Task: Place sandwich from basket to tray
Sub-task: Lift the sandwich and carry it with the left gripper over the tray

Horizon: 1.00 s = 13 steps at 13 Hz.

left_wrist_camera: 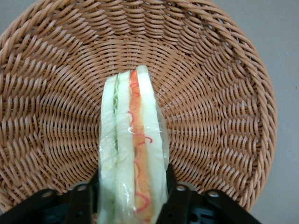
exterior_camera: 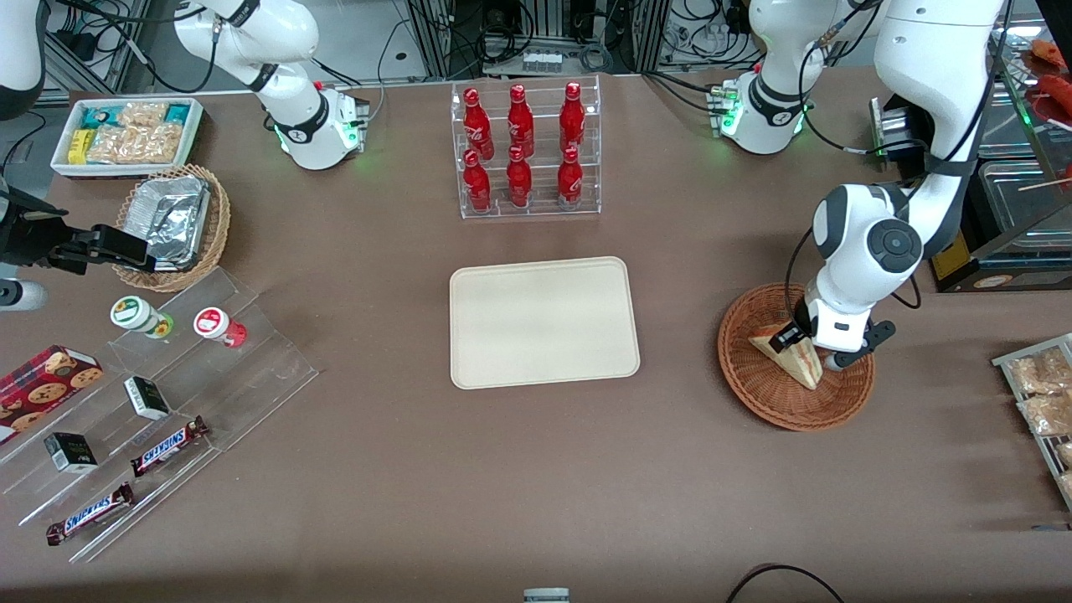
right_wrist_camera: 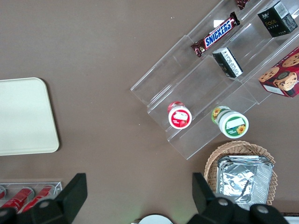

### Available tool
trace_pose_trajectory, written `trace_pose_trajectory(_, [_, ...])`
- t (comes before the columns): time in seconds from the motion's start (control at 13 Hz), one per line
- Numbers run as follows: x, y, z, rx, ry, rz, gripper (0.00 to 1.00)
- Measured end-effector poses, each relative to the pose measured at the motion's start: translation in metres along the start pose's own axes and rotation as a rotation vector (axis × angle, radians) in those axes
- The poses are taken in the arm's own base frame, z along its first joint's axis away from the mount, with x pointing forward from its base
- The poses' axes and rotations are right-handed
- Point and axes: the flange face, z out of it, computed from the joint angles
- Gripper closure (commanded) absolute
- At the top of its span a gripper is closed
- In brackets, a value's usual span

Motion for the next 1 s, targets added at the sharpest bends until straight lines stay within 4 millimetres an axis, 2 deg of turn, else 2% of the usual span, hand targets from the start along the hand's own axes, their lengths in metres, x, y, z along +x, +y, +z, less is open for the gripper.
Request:
trace_pose_trajectory(0.15, [0.003,0.002,-0.005,-0.006,0.008,0.0,0.86])
trace_pose_trajectory(0.31, [0.012,0.009,-0.02,-0.001,0.005,0.001,0.86])
trace_pose_trajectory(0.46, [0.028,0.026,-0.062,0.031,-0.028,0.011,0.85])
trace_pose_trajectory(0.62, [0.037,0.061,-0.131,0.051,-0.049,0.049,0.85])
trace_pose_trajectory(0.69, [0.032,0.084,-0.161,0.047,-0.045,0.082,0.85])
trace_pose_trajectory(0.85, [0.006,0.133,-0.202,0.021,-0.022,0.163,0.84])
trace_pose_trajectory(1.0, [-0.034,0.181,-0.215,-0.005,-0.007,0.258,0.83])
